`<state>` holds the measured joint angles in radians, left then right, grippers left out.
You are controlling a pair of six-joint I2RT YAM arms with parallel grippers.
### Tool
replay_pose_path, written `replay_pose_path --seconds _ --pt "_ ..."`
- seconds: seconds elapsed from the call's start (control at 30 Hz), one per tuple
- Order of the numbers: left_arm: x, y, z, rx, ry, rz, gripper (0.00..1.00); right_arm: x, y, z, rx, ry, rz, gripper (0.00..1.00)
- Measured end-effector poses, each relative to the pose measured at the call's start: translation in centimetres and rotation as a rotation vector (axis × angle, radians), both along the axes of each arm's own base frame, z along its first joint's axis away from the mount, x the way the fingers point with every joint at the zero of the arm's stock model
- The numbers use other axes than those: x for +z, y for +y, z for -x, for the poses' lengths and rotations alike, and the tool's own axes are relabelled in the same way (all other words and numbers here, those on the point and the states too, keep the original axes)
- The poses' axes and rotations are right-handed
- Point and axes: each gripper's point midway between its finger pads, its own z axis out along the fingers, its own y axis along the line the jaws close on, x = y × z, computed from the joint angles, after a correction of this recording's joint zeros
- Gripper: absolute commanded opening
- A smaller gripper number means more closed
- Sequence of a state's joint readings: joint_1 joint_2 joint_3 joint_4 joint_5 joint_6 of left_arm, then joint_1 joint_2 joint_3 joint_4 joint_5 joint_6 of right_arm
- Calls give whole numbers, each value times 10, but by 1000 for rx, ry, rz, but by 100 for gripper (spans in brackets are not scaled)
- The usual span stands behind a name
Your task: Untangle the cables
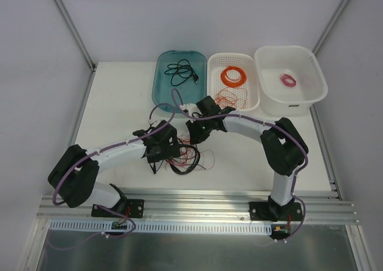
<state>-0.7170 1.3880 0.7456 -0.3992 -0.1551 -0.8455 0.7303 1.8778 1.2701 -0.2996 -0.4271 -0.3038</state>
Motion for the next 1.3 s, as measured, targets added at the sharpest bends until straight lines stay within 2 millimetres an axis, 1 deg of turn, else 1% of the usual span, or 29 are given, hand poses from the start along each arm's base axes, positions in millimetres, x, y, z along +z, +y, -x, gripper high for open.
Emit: replay_pose_path --seconds 0.07,0.2,0.23,0.27,0.3,0.33,0.37,0.47,0.53,0.6,0.63,0.7,0.77,0.87,0.93,1.13,1.23,1.3 --pt "-3 2 0 6 8 -7 84 1 1 1 9 1 -6 1" --pt "-6 5 -2 19 21 -12 74 4 0 3 11 6 -7 1" --pt "-7 6 -2 23 24 -12 68 8 -1 5 12 6 -8 1" --pt "-8 7 -3 31 26 -11 65 14 -3 7 12 4 -10 1" --pt "-9 8 -3 35 33 -10 62 22 -5 10 12 2 -13 1" --pt "-10 10 -3 40 38 -12 57 33 -8 13 13 -4 -19 1" --pt "-12 12 -4 47 44 -15 55 43 -9 14 14 -12 -27 1" --pt "-15 17 -5 63 58 -19 49 95 -13 18 14 -69 -77 1" --pt "-16 18 -5 66 62 -21 47 133 -13 19 14 -120 -122 1" --pt "-17 19 -7 71 67 -23 47 179 -16 21 12 -187 -177 1" --pt "-17 18 -7 69 68 -26 47 200 -19 23 9 -219 -201 1" --pt "-17 17 -10 69 70 -25 47 235 -25 28 4 -271 -238 1" --pt "-17 17 -12 70 74 -23 47 268 -35 34 -12 -329 -269 1" --pt "-17 18 -13 71 79 -19 47 310 -54 43 -48 -410 -303 1" --pt "-17 20 -14 77 81 -17 47 339 -71 48 -87 -474 -332 1" --pt "-17 28 -20 108 85 -18 46 425 -129 65 -242 -703 -438 1" --pt "-17 33 -22 118 86 -23 46 454 -157 80 -310 -807 -485 1" --pt "-17 38 -24 130 87 -28 46 468 -173 88 -350 -861 -507 1"
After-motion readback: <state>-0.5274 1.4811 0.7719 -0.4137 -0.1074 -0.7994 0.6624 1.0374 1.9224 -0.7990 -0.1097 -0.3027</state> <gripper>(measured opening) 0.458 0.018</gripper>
